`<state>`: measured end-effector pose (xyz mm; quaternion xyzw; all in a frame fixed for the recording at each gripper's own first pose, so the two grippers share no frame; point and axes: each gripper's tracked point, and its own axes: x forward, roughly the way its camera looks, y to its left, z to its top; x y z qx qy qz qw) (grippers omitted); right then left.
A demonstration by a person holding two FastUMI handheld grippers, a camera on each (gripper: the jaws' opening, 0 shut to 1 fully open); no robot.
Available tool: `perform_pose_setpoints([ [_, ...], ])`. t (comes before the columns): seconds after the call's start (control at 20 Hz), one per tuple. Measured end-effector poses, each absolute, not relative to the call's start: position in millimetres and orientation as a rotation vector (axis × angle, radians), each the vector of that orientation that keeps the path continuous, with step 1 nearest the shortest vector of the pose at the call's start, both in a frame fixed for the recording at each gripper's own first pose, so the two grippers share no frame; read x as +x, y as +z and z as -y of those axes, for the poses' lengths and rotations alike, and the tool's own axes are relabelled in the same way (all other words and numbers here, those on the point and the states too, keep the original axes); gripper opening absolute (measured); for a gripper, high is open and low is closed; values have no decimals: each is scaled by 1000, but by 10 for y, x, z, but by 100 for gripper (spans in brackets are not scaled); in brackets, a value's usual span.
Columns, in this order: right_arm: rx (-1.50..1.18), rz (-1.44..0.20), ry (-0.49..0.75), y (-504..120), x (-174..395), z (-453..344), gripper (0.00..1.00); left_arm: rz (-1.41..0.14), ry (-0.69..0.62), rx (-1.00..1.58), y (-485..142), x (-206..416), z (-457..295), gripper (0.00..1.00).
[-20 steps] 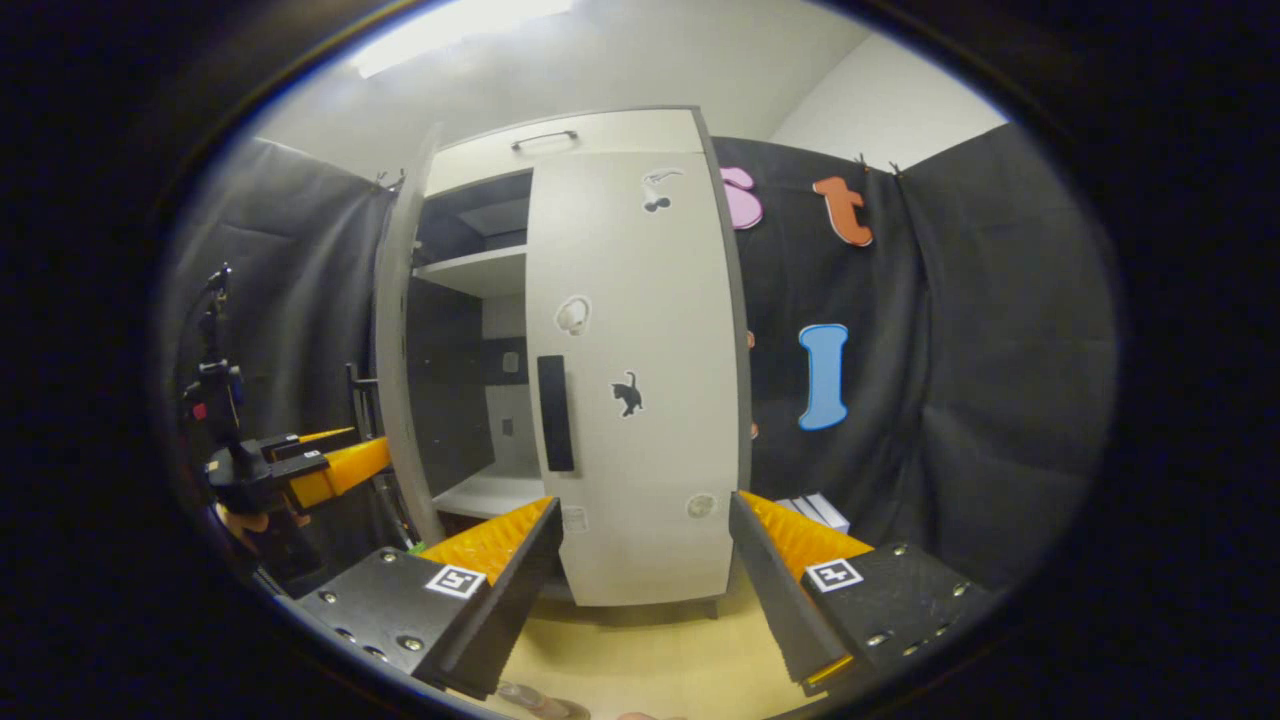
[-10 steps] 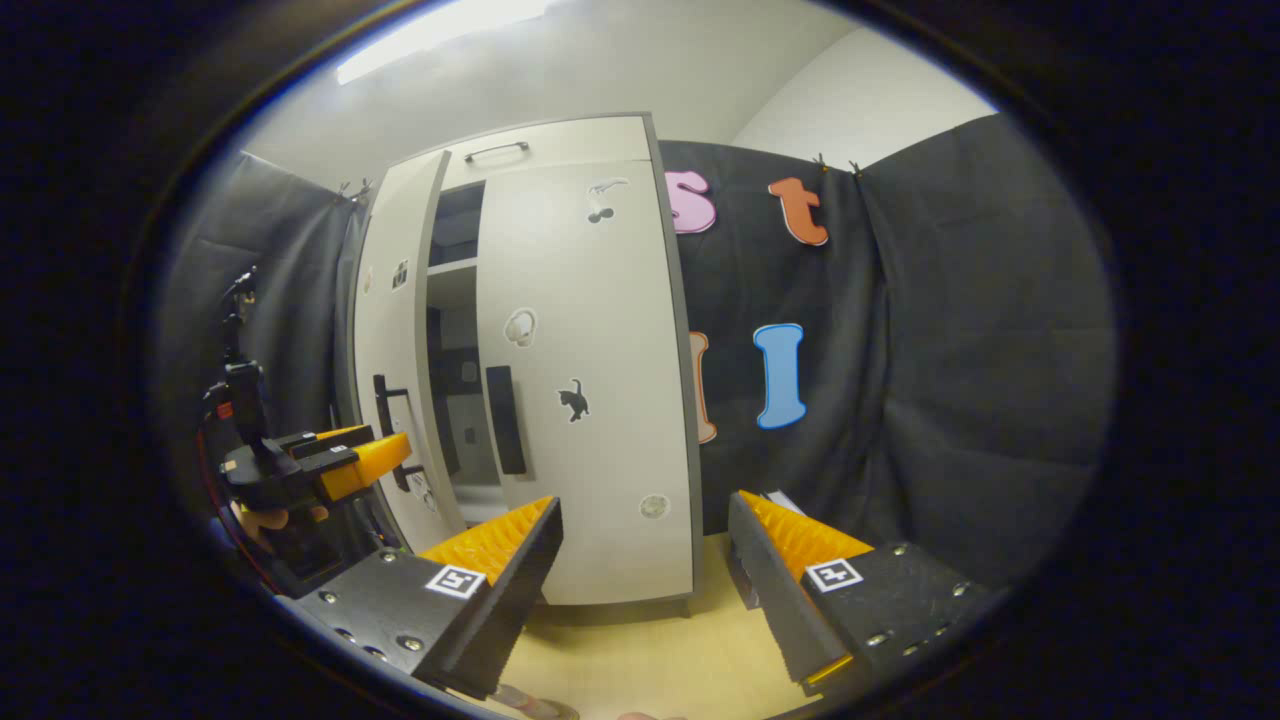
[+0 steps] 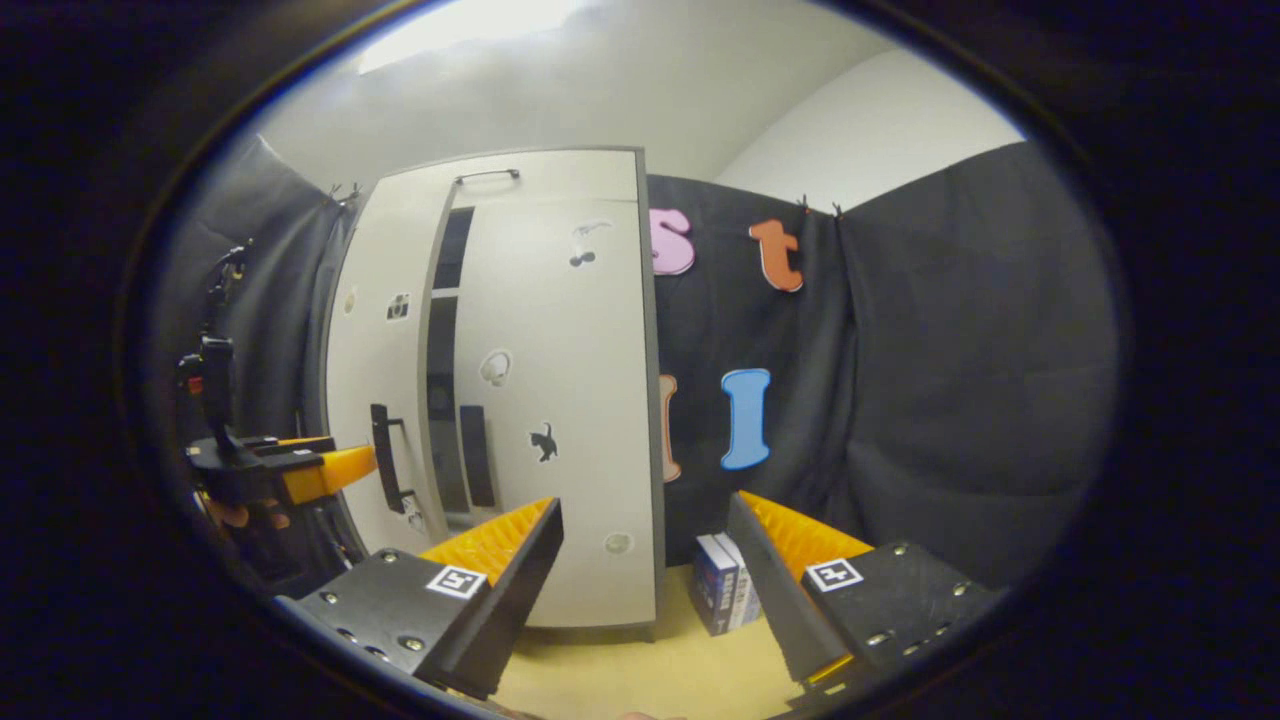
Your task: Grasp the bottle in the cabinet with the left hand and place it on the coaster, then close the right door with the right hand and the left door with the left hand.
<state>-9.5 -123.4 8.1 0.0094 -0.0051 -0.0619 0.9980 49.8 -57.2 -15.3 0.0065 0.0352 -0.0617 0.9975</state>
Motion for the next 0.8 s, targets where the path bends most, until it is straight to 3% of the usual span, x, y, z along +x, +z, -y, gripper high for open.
perform_pose_setpoints([
  [0.3, 23, 74, -68, 379, -49, 954, 100, -36, -27, -7, 145, 260, 434, 96],
  [0.8, 44, 89, -64, 426, -115, 1033, 100, -14, -40, -62, 219, 181, 555, 97],
])
